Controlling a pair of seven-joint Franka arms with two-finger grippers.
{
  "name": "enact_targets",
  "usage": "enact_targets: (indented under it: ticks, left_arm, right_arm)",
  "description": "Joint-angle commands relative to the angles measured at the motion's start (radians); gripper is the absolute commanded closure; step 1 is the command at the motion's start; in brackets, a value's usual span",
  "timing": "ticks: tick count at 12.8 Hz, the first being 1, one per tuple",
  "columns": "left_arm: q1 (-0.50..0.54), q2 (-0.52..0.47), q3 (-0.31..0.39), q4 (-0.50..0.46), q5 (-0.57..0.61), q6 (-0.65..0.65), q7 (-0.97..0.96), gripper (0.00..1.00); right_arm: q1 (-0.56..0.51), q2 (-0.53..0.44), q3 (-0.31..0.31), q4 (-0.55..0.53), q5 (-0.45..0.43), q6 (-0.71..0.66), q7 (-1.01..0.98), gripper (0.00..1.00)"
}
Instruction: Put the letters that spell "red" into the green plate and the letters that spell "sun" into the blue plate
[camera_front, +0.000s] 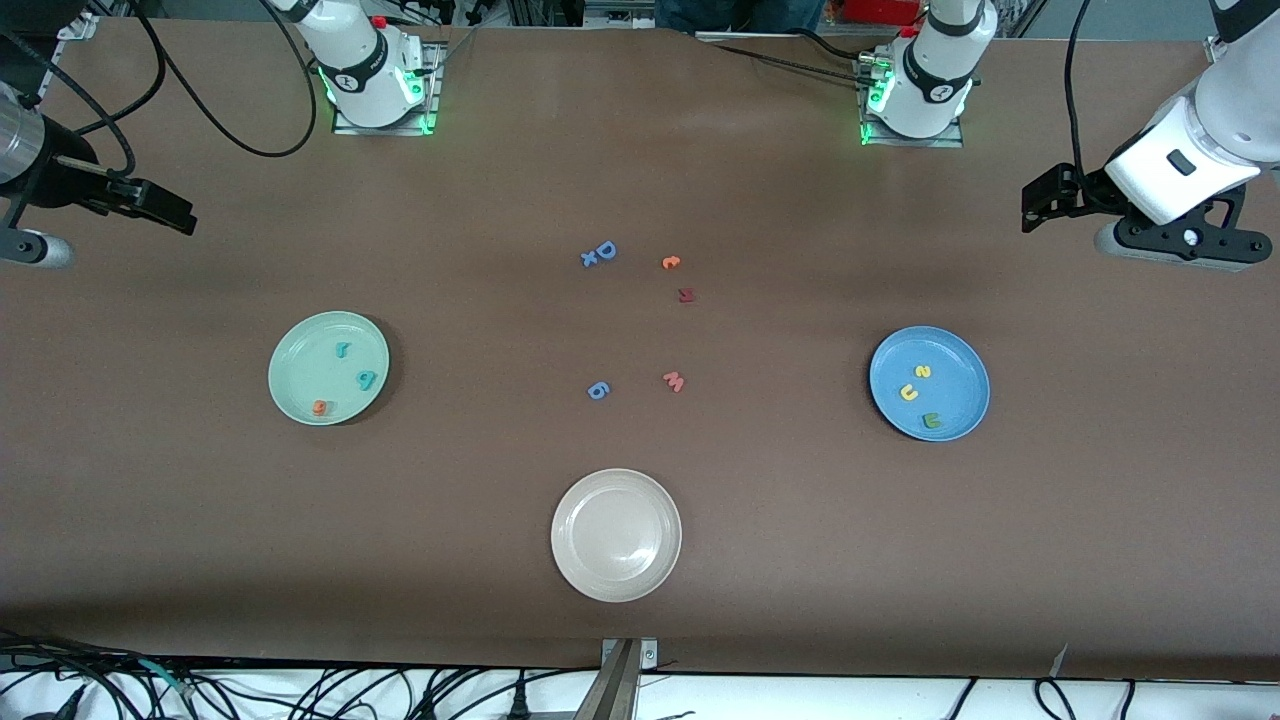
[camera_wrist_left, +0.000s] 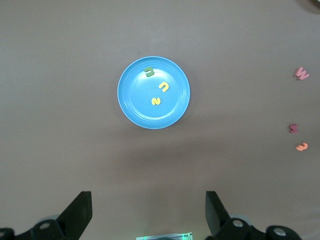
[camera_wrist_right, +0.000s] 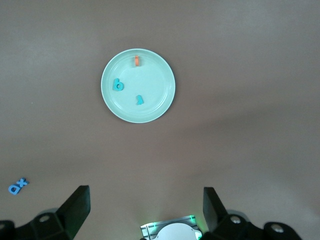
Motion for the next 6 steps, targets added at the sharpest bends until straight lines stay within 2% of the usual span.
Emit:
enact_targets:
  ticks: [1, 5, 6]
  left_arm:
    - [-0.002, 0.014, 0.001, 0.031, 0.020, -0.022, 0.011, 0.00]
    - [-0.002, 0.014, 0.001, 0.031, 0.020, -0.022, 0.011, 0.00]
    - [-0.002, 0.014, 0.001, 0.031, 0.020, -0.022, 0.011, 0.00]
  right_arm:
    - [0.009, 0.010, -0.031, 0.026, 0.020, 0.009, -0.021, 0.00]
    - [0.016, 0.011, -0.022, 0.026, 0.032, 0.009, -0.005, 0.00]
    - [0.021, 0.013, -0.022, 0.026, 0.058, 0.011, -0.011, 0.00]
